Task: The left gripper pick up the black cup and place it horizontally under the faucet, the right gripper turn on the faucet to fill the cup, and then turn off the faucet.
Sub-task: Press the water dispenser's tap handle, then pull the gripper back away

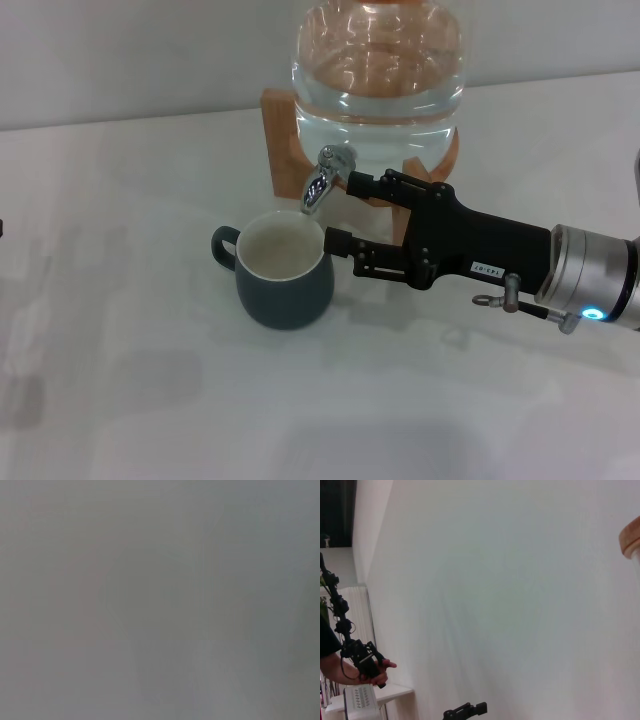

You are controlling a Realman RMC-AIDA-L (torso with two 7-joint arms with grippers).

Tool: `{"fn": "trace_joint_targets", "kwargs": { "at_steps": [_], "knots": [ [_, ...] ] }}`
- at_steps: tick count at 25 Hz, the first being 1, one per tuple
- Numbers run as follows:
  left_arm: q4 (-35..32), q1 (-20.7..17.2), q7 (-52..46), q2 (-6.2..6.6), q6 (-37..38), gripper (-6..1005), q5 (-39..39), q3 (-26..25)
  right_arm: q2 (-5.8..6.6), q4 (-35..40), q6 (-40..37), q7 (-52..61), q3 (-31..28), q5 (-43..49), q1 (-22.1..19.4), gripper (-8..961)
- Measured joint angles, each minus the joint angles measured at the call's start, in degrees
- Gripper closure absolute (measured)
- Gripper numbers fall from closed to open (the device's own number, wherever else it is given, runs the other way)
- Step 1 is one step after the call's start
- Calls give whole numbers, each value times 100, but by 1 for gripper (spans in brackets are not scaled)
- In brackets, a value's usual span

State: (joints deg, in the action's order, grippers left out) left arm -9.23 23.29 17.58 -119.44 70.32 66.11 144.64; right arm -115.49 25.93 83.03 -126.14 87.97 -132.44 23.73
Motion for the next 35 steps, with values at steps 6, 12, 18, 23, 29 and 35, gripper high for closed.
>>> {"fn": "trace_joint_targets", "kwargs": {
  "at_steps": [6, 12, 18, 23, 29, 35],
  "knots": [
    [0, 0, 0, 0, 0, 124, -15, 3, 10, 0, -3, 0, 0, 3, 0, 111],
    [0, 0, 0, 0, 0, 123, -19, 2, 9, 83, -18, 9, 0, 3, 1, 110],
    [0, 0, -1, 0, 0, 123, -21, 2, 14, 88, -59, 10, 1, 13, 1, 110],
    [0, 0, 0, 0, 0, 123, -20, 3, 17, 96, -68, 22, 1, 28, 1, 109],
    [0, 5, 0, 0, 0, 124, -25, 2, 23, 164, -73, 28, 1, 34, -20, 109],
    [0, 10, 0, 0, -10, 124, -33, 2, 29, 272, 10, 90, 15, 42, -59, 108]
  ]
}}
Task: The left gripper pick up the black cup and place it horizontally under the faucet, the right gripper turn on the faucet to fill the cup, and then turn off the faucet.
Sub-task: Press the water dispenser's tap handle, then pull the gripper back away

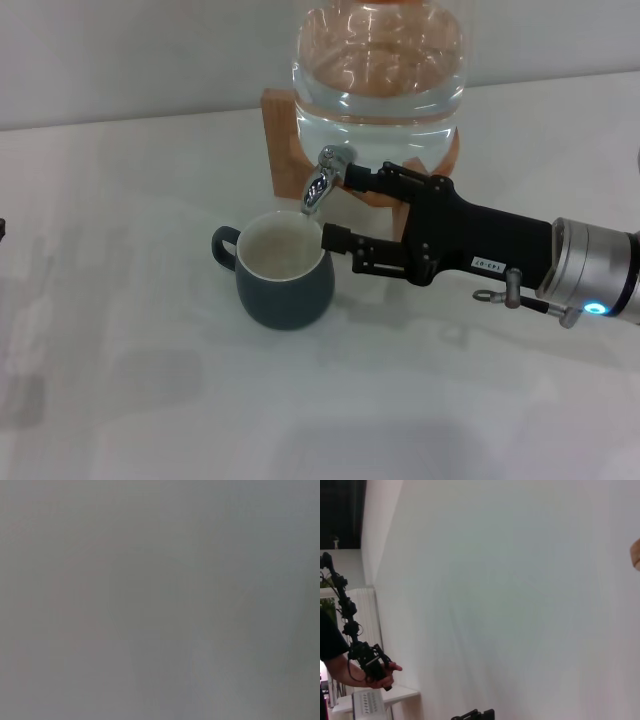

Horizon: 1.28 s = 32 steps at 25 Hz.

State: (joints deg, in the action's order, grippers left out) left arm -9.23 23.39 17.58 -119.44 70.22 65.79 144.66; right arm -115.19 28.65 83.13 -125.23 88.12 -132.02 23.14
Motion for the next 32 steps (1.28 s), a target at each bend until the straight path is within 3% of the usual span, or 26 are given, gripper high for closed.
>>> {"fn": "trace_joint_targets", "kwargs": {
  "at_steps": [32],
  "knots": [
    [0, 58, 0, -1, -52, 124, -58, 9, -3, 18, -352, -37, 144, 27, 20, 106]
  ]
}}
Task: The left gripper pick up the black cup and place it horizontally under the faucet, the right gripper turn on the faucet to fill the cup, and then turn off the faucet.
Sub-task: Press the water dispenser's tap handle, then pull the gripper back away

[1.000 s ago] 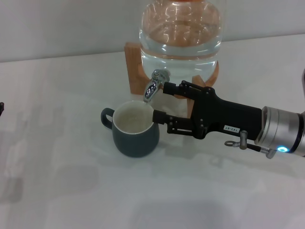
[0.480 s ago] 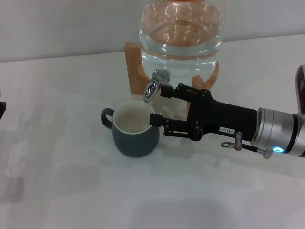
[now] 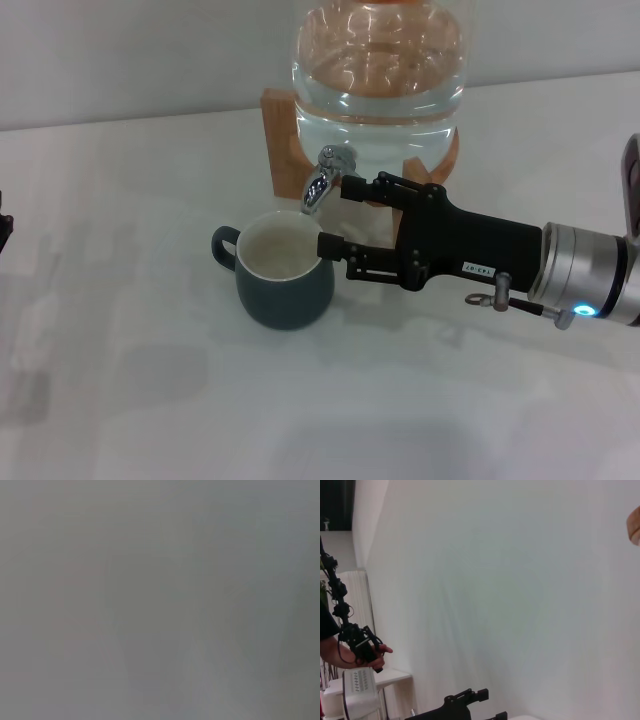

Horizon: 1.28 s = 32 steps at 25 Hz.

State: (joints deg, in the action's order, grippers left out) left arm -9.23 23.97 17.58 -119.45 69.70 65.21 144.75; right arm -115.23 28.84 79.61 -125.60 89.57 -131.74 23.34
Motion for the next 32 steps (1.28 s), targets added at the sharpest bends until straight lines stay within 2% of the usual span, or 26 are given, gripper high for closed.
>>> {"fn": "trace_joint_targets", "kwargs": {
  "at_steps": [25, 32],
  "knots": [
    [0, 12, 0, 1, -21, 124, -9, 0, 28, 34, -49, -77, -167, 0, -25, 104],
    [0, 17, 0, 1, -27, 123, -8, 0, 49, 88, 291, -79, -233, -2, -149, 103]
  ]
}}
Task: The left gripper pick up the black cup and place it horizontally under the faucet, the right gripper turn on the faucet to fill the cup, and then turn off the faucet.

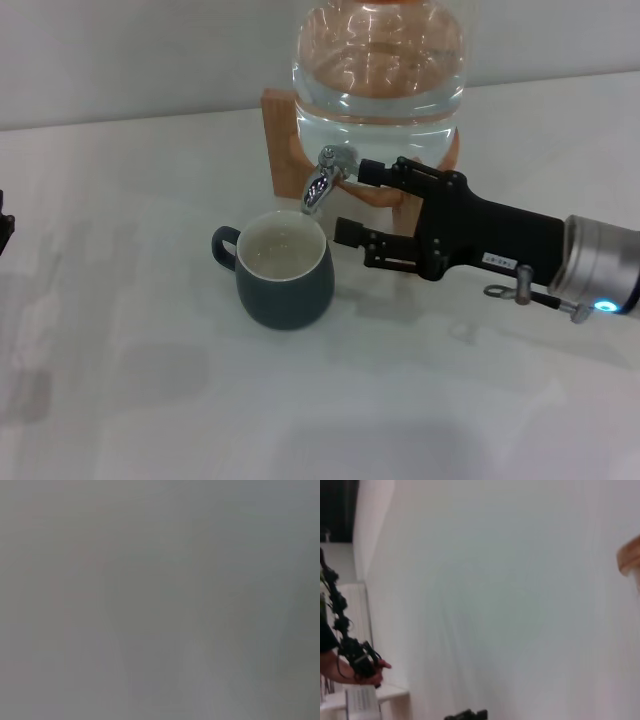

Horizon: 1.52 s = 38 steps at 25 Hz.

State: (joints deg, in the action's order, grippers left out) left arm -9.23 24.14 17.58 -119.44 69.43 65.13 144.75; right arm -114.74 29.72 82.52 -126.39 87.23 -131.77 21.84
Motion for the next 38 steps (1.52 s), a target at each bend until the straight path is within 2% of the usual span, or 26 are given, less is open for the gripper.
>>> {"fn": "trace_joint_targets", "kwargs": {
  "at_steps": [5, 10, 18, 22, 29, 38],
  "knots": [
    [0, 2, 0, 0, 0, 123, 0, 0, 10, 9, 468, 0, -239, 0, -175, 103],
    [27, 3, 0, 0, 0, 124, 0, 0, 5, -25, 558, -94, -714, 0, -333, 103],
    [85, -40, 0, 0, 0, 124, 72, -63, 33, -261, 171, -479, -1820, 3, -534, 102],
    [134, -51, 7, 1, -3, 124, 136, -71, 5, -555, -43, -829, -2668, 2, -554, 102],
    [256, -26, 18, 14, -17, 124, 484, -70, -30, -1024, -194, -1101, -3760, -65, -516, 101],
    [290, -44, 17, 26, -42, 124, 1231, -70, -28, -1253, -317, -1444, -4330, -144, -505, 100]
  ]
}}
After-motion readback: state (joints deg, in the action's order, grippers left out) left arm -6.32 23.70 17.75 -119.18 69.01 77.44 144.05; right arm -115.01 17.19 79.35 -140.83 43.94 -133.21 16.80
